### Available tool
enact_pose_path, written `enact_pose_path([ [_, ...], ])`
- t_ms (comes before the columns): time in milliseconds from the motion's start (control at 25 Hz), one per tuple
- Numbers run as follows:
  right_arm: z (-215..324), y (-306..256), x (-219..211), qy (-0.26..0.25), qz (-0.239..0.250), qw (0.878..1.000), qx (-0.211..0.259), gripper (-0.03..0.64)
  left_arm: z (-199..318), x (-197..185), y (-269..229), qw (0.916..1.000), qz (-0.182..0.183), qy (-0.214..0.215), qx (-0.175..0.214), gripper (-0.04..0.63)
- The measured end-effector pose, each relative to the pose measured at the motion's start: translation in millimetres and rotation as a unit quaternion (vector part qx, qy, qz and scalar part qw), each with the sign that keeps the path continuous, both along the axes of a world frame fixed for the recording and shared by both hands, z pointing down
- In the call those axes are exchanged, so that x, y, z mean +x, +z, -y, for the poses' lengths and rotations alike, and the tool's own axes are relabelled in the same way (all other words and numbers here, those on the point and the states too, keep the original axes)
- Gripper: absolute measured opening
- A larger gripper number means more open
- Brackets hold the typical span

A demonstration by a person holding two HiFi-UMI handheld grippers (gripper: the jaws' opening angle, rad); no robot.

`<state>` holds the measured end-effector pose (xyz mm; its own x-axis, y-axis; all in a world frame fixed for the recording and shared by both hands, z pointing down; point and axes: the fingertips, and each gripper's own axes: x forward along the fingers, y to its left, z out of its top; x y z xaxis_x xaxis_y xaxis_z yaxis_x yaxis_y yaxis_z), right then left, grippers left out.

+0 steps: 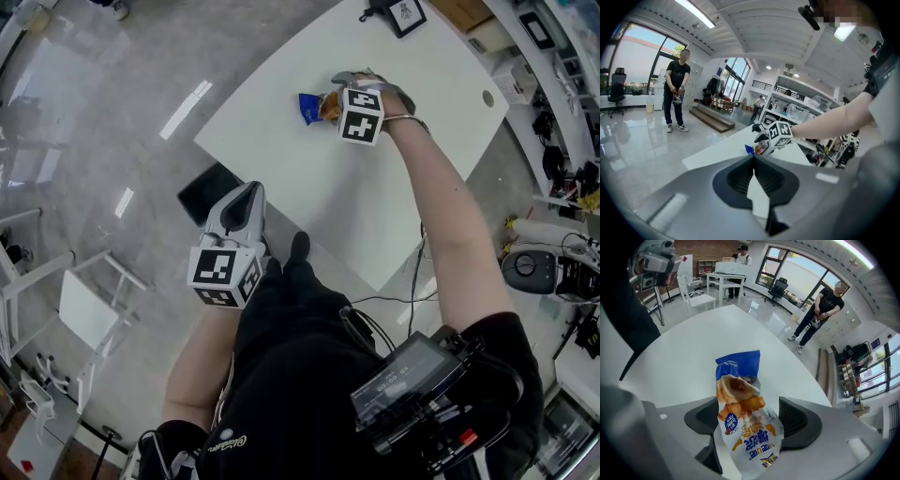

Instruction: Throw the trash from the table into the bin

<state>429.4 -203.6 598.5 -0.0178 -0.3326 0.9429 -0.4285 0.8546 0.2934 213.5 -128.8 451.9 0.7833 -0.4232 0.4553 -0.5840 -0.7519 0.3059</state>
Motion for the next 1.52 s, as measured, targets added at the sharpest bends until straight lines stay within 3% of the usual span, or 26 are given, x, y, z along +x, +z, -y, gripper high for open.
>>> enact_pose_path([
  [160, -4.5, 1.4, 0.4, -0.004, 0.007, 1.000, -0.015, 0.315, -0.8, 1.6, -0.6, 1.0000, 0.001, 0.001, 0.002, 0.008],
  [240, -3.0, 1.6, 4.9, 0.002, 0.001, 1.000, 0.004, 0.184, -1.0, 0.8, -1.0, 1.0000, 0.002, 0.002, 0.004, 0.008],
  [480, -8.9, -6.1, 8.5, 0.027, -0.005, 0.999, 0.039, 0.062, -5.5, -2.9, -3.7, 0.9999, 0.003, 0.004, 0.010, 0.009],
  [680, -20.0, -18.8, 10.8, 0.074, 0.024, 0.994, 0.076, 0.045, -8.7, -0.4, -12.4, 0.9998, -0.001, 0.007, 0.018, 0.009],
  [800, -24.1, -44.1, 8.8, 0.130, 0.075, 0.980, 0.130, 0.043, -11.3, 0.2, -20.9, 0.9996, -0.006, 0.009, 0.026, 0.009],
  [920, -30.9, -80.9, 0.2, 0.190, 0.145, 0.952, 0.193, 0.043, -16.0, -4.2, -30.8, 0.9994, -0.010, 0.010, 0.033, 0.008],
  [1040, -45.0, -117.7, -3.2, 0.242, 0.212, 0.913, 0.250, 0.043, -21.1, -2.4, -43.1, 0.9988, -0.016, 0.013, 0.043, 0.009],
  [1400, -107.7, -203.4, -11.0, 0.370, 0.364, 0.772, 0.368, 0.041, -29.4, 11.0, -78.7, 0.9955, -0.036, 0.027, 0.084, 0.009],
  [1520, -127.4, -216.9, -16.7, 0.374, 0.376, 0.757, 0.383, 0.041, -30.0, 12.2, -88.5, 0.9946, -0.037, 0.026, 0.094, 0.009],
])
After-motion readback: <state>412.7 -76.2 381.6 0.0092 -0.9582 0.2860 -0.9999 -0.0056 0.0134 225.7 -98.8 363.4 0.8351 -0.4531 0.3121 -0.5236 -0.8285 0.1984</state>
